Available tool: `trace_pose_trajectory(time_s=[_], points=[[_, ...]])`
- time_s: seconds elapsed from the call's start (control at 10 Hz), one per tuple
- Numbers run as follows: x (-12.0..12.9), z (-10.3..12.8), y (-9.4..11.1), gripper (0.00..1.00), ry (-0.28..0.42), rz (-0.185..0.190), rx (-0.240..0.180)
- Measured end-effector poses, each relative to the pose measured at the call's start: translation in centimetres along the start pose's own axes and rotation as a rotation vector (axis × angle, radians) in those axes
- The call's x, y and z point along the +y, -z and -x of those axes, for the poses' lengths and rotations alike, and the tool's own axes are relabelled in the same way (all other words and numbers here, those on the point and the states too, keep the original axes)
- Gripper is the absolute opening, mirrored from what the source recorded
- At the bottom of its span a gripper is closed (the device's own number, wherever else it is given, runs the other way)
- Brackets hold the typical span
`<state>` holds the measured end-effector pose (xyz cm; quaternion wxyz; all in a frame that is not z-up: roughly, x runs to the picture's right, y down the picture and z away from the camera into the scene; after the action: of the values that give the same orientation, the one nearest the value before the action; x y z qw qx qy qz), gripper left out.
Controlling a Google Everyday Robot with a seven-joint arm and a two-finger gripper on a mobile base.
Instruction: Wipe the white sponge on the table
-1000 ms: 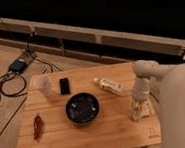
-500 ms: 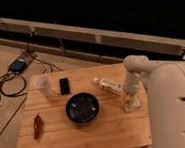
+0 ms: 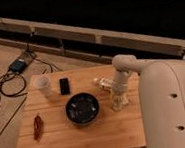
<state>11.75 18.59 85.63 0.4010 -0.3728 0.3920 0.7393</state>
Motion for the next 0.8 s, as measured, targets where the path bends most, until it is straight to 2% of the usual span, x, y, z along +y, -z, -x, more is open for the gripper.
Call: trace_pose_trajectory(time_s=[0.2,0.4,0.5,0.8], points=[[1.3,-2.8,-1.7,0.00,0.014,0.008,0.069],[1.4,-5.0,-2.6,0.00,0.015,0.007,0.110],[0.7,-6.3,-2.6,0.00,0.000,-0.004,0.128],[-2.3,-7.6,-2.4,0.00,-0.068,-0.023,0.138]])
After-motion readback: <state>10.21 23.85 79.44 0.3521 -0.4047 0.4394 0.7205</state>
